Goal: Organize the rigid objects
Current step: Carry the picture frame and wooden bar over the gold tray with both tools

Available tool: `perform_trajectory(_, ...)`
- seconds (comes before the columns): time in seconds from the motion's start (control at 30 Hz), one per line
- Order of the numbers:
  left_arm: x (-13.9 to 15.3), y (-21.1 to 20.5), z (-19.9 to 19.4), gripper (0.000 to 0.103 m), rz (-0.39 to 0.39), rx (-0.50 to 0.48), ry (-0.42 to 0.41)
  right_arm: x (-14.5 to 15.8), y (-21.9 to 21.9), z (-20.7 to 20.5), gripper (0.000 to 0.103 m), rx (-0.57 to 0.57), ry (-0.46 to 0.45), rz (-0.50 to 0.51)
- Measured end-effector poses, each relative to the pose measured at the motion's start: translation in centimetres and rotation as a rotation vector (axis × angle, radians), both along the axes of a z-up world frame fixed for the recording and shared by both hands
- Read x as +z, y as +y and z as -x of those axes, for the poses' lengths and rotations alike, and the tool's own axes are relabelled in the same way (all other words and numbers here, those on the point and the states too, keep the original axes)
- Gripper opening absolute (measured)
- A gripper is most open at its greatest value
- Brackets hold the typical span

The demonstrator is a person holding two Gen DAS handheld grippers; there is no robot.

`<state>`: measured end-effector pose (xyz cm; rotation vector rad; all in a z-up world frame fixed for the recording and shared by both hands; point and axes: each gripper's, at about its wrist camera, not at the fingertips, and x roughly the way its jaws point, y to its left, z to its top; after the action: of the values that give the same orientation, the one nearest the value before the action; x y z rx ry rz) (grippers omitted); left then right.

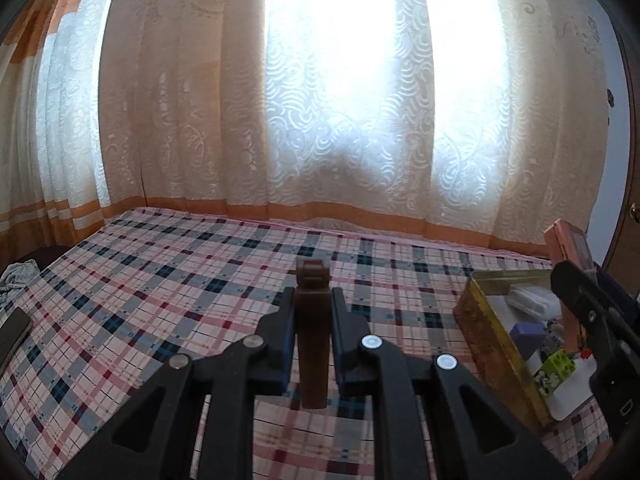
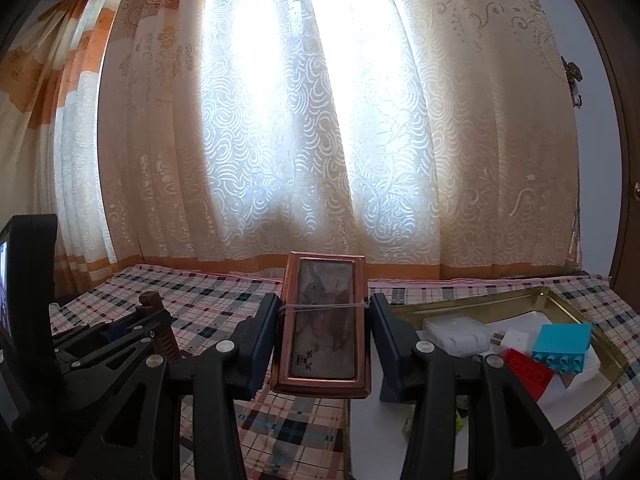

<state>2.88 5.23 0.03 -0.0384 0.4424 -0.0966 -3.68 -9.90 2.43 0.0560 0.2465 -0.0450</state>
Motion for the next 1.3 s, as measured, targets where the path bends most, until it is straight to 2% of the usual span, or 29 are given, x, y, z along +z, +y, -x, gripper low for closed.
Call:
perform_trajectory(0.5, 0.4, -4.6, 0.7, 0.013, -0.028, -0.047, 0.000, 0.3, -2.8, 1.3, 0.049, -0.072, -0.022, 0.034)
perform_trajectory(1.3, 1.7, -11.0, 1.1, 0.013, -0.007, -0.131, -0.012, 0.7, -9.3, 2.3, 0.049, -0.199, -0.030, 0.022)
